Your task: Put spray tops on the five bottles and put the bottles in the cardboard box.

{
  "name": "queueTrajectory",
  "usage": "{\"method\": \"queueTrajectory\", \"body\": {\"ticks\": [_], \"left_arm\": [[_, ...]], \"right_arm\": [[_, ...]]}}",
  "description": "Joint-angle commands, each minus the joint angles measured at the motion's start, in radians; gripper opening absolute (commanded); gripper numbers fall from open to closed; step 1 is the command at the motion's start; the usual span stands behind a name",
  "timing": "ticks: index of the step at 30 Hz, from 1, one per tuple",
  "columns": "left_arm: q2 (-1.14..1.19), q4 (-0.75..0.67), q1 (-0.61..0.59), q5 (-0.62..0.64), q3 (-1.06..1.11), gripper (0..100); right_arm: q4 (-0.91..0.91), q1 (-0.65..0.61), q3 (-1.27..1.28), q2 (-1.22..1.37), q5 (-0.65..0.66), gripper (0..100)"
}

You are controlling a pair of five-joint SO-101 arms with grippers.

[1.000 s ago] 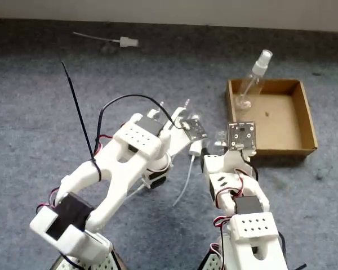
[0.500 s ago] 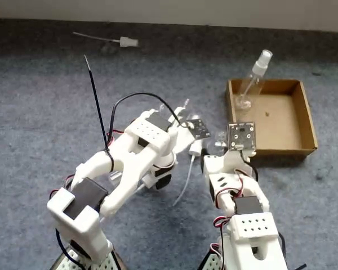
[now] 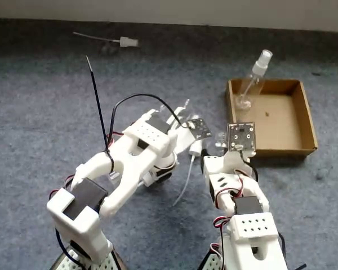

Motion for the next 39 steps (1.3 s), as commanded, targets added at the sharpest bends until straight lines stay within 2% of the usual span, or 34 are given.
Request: {"method": "queueTrajectory", "body": {"ticks": [1,6,14,29,33,37,39], "left_arm": [[-0.012,-0.075,0.008,0.0,0.03,8],[-0.035,-0.08,0.013,0.0,0.013,0],[-0.133,-0.049,0.005,0.002,-0.007,0],[-0.634,0.0,0.004,0.008,0.007,1],[-0.796,-0.009,-0.039,0.008,0.007,0],[-0.917,-0.008,-0.165,0.014,0.007,0],[-0.955,-0.008,-0.237,0.094,0.007,0]], "right_arm": [[-0.025,0.015,-0.01,-0.022,0.0,4.5],[-0.025,0.015,-0.01,-0.022,0.0,4.5],[-0.025,0.015,-0.01,-0.022,0.0,4.5],[-0.027,0.001,-0.01,-0.022,0.0,4.5],[-0.027,-0.104,-0.015,-0.022,0.0,4.5],[-0.027,-0.246,-0.018,-0.022,0.0,4.5],[-0.03,-0.309,-0.019,-0.022,0.0,4.5]]}}
